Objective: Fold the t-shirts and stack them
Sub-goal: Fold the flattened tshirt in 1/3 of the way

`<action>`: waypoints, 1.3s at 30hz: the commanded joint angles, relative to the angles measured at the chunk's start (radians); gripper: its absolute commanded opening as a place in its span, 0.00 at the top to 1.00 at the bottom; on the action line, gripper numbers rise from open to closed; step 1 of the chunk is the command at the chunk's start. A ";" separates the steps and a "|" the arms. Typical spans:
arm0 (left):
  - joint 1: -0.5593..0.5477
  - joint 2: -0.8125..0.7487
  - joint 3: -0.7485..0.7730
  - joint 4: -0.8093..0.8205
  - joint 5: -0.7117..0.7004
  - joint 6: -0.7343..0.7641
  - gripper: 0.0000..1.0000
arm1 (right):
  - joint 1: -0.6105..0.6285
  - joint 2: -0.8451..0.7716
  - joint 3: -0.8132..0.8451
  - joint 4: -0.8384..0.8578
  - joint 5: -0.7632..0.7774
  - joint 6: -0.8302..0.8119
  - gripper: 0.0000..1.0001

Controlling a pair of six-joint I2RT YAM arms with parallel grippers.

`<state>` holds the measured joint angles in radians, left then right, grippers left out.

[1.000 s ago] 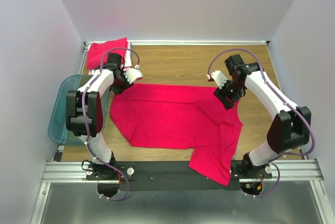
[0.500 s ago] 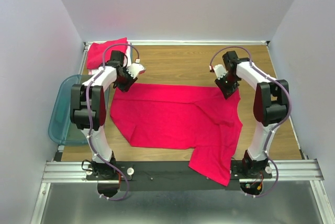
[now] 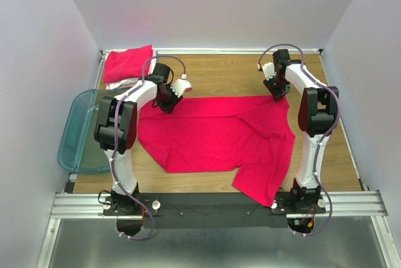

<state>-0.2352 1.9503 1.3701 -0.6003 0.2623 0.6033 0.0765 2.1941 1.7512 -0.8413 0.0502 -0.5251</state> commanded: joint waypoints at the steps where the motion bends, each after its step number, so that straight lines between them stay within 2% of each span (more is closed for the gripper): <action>1: -0.038 -0.016 0.122 -0.032 0.123 -0.022 0.64 | -0.004 -0.014 0.056 0.027 0.034 -0.030 0.66; 6: -0.079 -0.045 0.195 -0.044 0.293 -0.022 0.63 | -0.004 -0.213 -0.071 -0.051 -0.087 -0.095 0.62; 13: -0.087 -0.074 0.135 0.068 0.538 -0.138 0.61 | 0.014 -0.434 -0.278 -0.268 -0.283 -0.168 0.61; 19: -0.085 -0.091 0.092 0.106 0.565 -0.185 0.60 | 0.184 -0.586 -0.515 -0.142 -0.182 -0.127 0.60; 22: -0.085 -0.102 0.069 0.106 0.549 -0.180 0.60 | 0.250 -0.586 -0.578 -0.073 -0.141 -0.096 0.61; 27: -0.085 -0.125 0.027 0.105 0.523 -0.175 0.60 | 0.312 -0.516 -0.588 -0.004 -0.105 -0.050 0.63; 39: -0.085 -0.149 -0.040 0.112 0.497 -0.162 0.60 | 0.338 -0.404 -0.573 0.070 -0.076 0.004 0.62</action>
<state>-0.3210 1.8378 1.3422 -0.5022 0.7620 0.4366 0.4057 1.7645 1.1656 -0.8261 -0.0658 -0.5484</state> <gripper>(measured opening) 0.398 0.376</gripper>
